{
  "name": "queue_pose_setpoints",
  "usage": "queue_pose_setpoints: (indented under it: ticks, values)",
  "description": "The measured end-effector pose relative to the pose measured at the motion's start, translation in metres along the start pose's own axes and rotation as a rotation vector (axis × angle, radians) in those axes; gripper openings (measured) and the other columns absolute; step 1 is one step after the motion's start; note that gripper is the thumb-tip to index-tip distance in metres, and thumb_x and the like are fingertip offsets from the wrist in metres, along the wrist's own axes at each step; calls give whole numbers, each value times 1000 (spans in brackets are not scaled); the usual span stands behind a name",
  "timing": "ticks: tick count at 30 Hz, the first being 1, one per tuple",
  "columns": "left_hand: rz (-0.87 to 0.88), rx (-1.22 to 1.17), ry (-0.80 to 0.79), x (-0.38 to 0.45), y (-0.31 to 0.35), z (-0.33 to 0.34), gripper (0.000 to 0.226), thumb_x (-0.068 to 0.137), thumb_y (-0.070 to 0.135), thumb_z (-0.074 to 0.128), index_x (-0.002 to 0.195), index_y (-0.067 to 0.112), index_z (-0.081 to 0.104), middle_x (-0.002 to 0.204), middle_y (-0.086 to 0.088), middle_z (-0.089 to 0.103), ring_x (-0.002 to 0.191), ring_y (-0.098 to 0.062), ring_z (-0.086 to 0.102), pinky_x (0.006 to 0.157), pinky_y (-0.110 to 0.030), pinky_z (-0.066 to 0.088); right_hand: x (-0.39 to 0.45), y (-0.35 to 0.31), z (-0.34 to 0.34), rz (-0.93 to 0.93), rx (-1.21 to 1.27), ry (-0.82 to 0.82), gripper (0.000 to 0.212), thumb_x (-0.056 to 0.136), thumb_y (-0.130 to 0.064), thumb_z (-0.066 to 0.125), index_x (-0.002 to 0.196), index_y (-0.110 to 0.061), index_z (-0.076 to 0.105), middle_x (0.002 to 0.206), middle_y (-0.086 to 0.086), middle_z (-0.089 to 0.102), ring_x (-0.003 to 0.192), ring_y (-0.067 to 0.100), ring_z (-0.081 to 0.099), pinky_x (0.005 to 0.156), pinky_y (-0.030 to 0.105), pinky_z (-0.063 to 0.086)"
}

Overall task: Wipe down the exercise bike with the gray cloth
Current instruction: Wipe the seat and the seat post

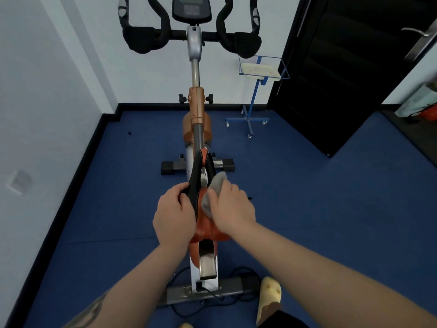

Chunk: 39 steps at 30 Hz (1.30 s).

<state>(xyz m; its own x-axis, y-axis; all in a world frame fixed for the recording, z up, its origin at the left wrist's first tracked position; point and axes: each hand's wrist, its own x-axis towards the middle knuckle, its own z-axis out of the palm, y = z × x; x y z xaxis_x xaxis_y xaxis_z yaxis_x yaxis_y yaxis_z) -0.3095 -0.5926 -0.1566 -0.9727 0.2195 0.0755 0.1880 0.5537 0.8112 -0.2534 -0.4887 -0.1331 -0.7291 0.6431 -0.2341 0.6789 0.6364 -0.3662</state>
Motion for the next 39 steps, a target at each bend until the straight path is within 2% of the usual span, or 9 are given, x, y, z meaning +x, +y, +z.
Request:
queue_pose_setpoints:
  ticks: [3,9,15,21,26,30,32,36,39]
  values:
    - [-9,-14,21,-2,2,0,31,98,16,42,113,33,64,101,17,64,96,-10,60,78,-39,51,-29,13,9,-202,-26,81,69,100,-52,27,154,-12,11,156,9,25,137,28,30,108,44,34]
    - [-116,-6,107,-5,6,1,30,97,14,44,107,30,68,97,14,67,88,-11,62,72,-36,51,31,4,-13,-106,137,-189,54,104,-44,25,143,-7,31,138,14,49,118,32,53,94,41,45]
    - [-220,55,303,-10,12,11,29,93,14,47,95,34,68,85,19,64,75,4,57,59,-20,40,-3,40,-5,-393,166,-91,67,101,-48,28,154,-12,9,151,6,31,132,23,37,103,41,43]
    - [-452,-45,489,-22,25,28,28,99,20,41,106,25,68,101,8,65,91,-13,58,72,-33,44,65,12,-13,-165,262,-369,59,103,-45,26,142,-1,27,142,20,45,124,35,49,100,41,43]
    - [-531,-127,715,-29,33,45,30,100,26,39,110,25,68,112,6,67,103,-16,60,88,-41,50,31,32,1,-431,184,-198,78,100,-50,31,153,-3,1,159,15,19,140,30,31,108,41,36]
    - [-589,-109,778,-29,39,49,29,99,29,40,108,31,67,111,10,66,100,-13,60,76,-33,45,84,4,-5,-146,295,-389,70,102,-47,27,151,0,9,152,20,34,134,35,41,108,42,36]
    - [-573,-94,780,-30,38,50,28,99,29,40,107,32,67,108,12,65,98,-12,59,72,-29,39,100,-5,-6,-72,341,-378,64,103,-47,26,146,-1,20,145,20,44,129,36,46,107,42,38]
    - [-563,-98,783,-30,33,52,27,98,26,42,103,33,67,106,12,66,99,-13,59,75,-32,42,55,18,5,-320,247,-171,74,99,-50,32,152,-5,7,152,16,34,131,31,45,101,42,45]
    - [-547,-101,776,-29,33,51,27,98,23,42,103,32,67,107,12,65,99,-12,57,77,-34,44,66,20,6,-329,271,-237,74,100,-50,30,153,-8,2,156,15,28,133,31,43,103,41,42]
